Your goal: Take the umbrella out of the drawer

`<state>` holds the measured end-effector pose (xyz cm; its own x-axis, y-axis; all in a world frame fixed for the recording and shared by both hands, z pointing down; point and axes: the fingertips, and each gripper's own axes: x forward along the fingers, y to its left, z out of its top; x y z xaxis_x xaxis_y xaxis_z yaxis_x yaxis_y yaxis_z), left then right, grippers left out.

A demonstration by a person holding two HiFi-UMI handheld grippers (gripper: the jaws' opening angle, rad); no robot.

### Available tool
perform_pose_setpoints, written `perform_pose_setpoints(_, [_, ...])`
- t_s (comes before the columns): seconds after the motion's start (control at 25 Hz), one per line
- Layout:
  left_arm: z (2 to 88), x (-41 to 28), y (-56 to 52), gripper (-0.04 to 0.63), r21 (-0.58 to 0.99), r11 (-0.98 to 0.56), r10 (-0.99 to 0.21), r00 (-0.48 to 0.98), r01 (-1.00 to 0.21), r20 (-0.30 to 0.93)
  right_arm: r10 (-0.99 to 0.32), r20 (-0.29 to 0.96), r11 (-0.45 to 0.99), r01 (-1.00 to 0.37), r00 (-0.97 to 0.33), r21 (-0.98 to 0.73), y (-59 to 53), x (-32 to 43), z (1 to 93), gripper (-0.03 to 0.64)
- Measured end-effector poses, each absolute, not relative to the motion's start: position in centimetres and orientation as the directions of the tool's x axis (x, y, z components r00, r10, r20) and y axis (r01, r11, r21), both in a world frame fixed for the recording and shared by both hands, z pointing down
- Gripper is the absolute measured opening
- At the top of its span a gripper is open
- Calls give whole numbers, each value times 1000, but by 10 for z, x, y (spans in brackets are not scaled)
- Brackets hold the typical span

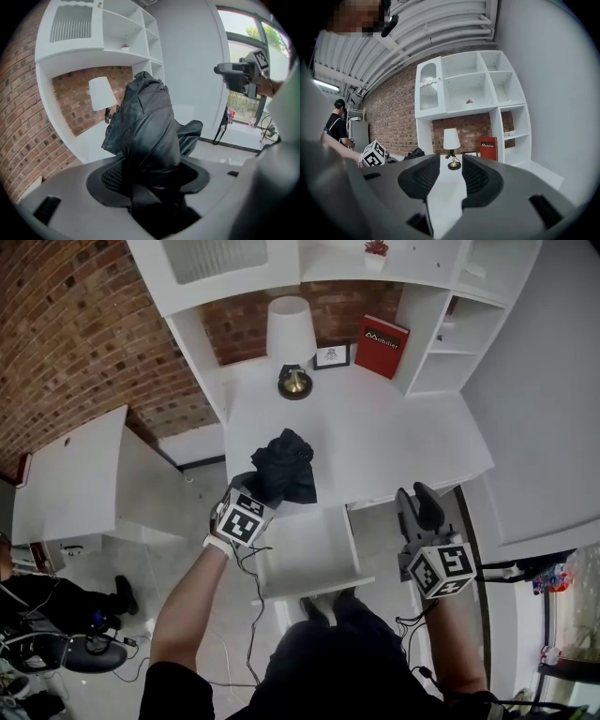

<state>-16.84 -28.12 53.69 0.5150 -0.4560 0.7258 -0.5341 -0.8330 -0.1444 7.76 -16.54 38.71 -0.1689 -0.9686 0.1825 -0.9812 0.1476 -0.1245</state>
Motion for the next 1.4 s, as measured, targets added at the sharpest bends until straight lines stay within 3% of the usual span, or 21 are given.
perform_pose_setpoints(0.48, [606,-155,-359,273,-240,-850,-434,368,-469,822,-942,235,202,-965,-238,-168,-242,93,427,141])
perform_pose_setpoints(1.4, [721,-148,-434,279,-198,-894,-275,146,-401,950,-903,316,268,-957,-289,-109,-335,127,473,140])
